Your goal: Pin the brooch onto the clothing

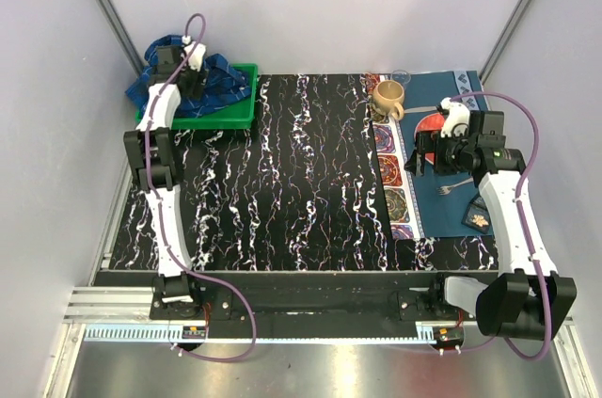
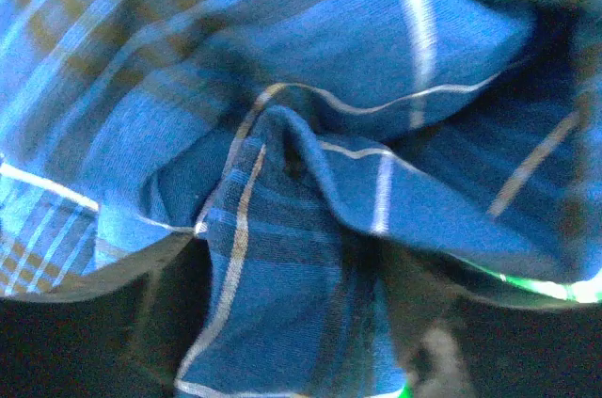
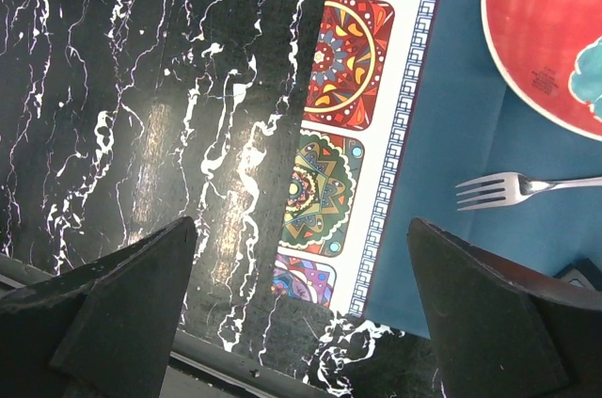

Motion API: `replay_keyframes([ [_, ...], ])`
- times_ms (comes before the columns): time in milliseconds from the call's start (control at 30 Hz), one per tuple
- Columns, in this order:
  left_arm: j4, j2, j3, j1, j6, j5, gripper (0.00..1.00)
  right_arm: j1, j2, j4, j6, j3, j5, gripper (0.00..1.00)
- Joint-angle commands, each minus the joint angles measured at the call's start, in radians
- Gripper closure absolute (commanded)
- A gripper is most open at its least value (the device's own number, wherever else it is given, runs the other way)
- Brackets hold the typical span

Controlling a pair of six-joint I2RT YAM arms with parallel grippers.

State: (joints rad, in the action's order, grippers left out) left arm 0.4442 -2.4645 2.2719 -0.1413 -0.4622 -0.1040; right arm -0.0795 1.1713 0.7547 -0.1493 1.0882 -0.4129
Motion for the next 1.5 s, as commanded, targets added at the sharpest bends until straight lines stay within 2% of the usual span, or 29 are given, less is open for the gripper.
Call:
replay_keyframes([
  [0, -0.058, 0.086, 0.060, 0.016, -0.010, 0.021, 0.45, -0.003, -0.007, 0.020, -0.036, 0.071, -0.010, 0.00],
  [33, -0.064, 0.119, 0.043, 0.014, 0.025, -0.020, 0.67, -0.003, -0.010, 0.023, -0.038, 0.073, -0.012, 0.00],
  [100, -0.071, 0.221, 0.005, 0.016, 0.046, -0.052, 0.86, -0.003, -0.025, 0.024, -0.041, 0.072, -0.018, 0.00],
  [167, -0.059, 0.291, 0.009, 0.020, 0.085, -0.088, 1.00, -0.003, -0.038, 0.032, -0.041, 0.078, -0.039, 0.00],
  [333, 0.049, 0.536, 0.055, 0.054, 0.140, -0.190, 1.00, -0.003, -0.059, 0.046, -0.032, 0.102, -0.089, 0.00],
  [467, 0.148, 0.718, 0.063, 0.140, 0.163, -0.255, 1.00, -0.003, -0.082, 0.049, -0.018, 0.121, -0.116, 0.00],
  [567, 0.185, 0.844, 0.061, 0.248, 0.207, -0.269, 1.00, -0.003, -0.093, 0.049, -0.001, 0.130, -0.141, 0.00],
  [633, 0.198, 0.913, 0.070, 0.287, 0.307, -0.298, 1.00, -0.003, -0.098, 0.052, 0.008, 0.139, -0.161, 0.00],
  [700, 0.218, 0.969, 0.064, 0.287, 0.409, -0.383, 1.00, -0.003, -0.101, 0.061, 0.013, 0.145, -0.173, 0.00],
  [733, 0.223, 0.990, 0.017, 0.287, 0.492, -0.423, 1.00, -0.003, -0.105, 0.064, 0.013, 0.151, -0.173, 0.00],
  [800, 0.223, 1.076, -0.081, 0.287, 0.540, -0.549, 1.00, -0.003, -0.108, 0.072, 0.011, 0.154, -0.172, 0.00],
  [867, 0.220, 1.136, -0.260, 0.289, 0.518, -0.592, 1.00, -0.003, -0.110, 0.078, 0.002, 0.159, -0.173, 0.00],
  [900, 0.240, 1.189, -0.319, 0.286, 0.495, -0.585, 0.98, -0.003, -0.110, 0.084, 0.001, 0.160, -0.172, 0.00],
  [933, 0.260, 1.208, -0.416, 0.281, 0.421, -0.557, 0.92, -0.003, -0.110, 0.089, -0.007, 0.162, -0.173, 0.00],
  [1000, 0.336, 1.228, -0.501, 0.266, 0.312, -0.508, 0.92, -0.003, -0.102, 0.098, -0.015, 0.164, -0.178, 0.01],
  [1033, 0.349, 1.228, -0.606, 0.225, 0.284, -0.517, 0.89, -0.003, -0.102, 0.100, -0.021, 0.162, -0.179, 0.00],
  [1067, 0.366, 1.214, -0.659, 0.207, 0.233, -0.528, 0.73, -0.003, -0.096, 0.100, -0.024, 0.162, -0.179, 0.00],
  [1100, 0.393, 1.204, -0.707, 0.203, 0.146, -0.443, 0.54, -0.003, -0.091, 0.104, -0.027, 0.162, -0.185, 0.00],
  [1133, 0.392, 1.188, -0.798, 0.172, 0.116, -0.403, 0.40, -0.003, -0.081, 0.106, -0.032, 0.165, -0.187, 0.00],
  [1167, 0.395, 1.150, -0.828, 0.143, 0.081, -0.413, 0.17, -0.003, -0.073, 0.110, -0.036, 0.167, -0.190, 0.00],
  [1200, 0.427, 1.133, -0.847, 0.070, 0.003, -0.568, 0.01, -0.003, -0.065, 0.130, -0.044, 0.171, -0.198, 0.00],
  [1233, 0.444, 1.116, -0.857, -0.058, -0.033, -0.645, 0.01, -0.002, -0.056, 0.147, -0.068, 0.186, -0.204, 0.00],
  [1267, 0.474, 1.099, -0.844, -0.098, -0.082, -0.695, 0.01, -0.002, -0.032, 0.164, -0.081, 0.194, -0.208, 0.00],
  [1300, 0.566, 1.072, -0.827, -0.118, -0.208, -0.724, 0.01, -0.002, -0.019, 0.196, -0.093, 0.199, -0.213, 0.00],
  [1367, 0.713, 1.084, -0.812, -0.120, -0.373, -0.734, 0.01, -0.002, 0.010, 0.215, -0.113, 0.203, -0.214, 0.00],
  [1400, 0.732, 1.102, -0.824, -0.107, -0.453, -0.724, 0.01, -0.002, 0.019, 0.215, -0.116, 0.199, -0.216, 0.00],
  [1467, 0.740, 1.186, -0.897, -0.035, -0.492, -0.699, 0.01, -0.002, 0.030, 0.203, -0.107, 0.191, -0.222, 0.00],
])
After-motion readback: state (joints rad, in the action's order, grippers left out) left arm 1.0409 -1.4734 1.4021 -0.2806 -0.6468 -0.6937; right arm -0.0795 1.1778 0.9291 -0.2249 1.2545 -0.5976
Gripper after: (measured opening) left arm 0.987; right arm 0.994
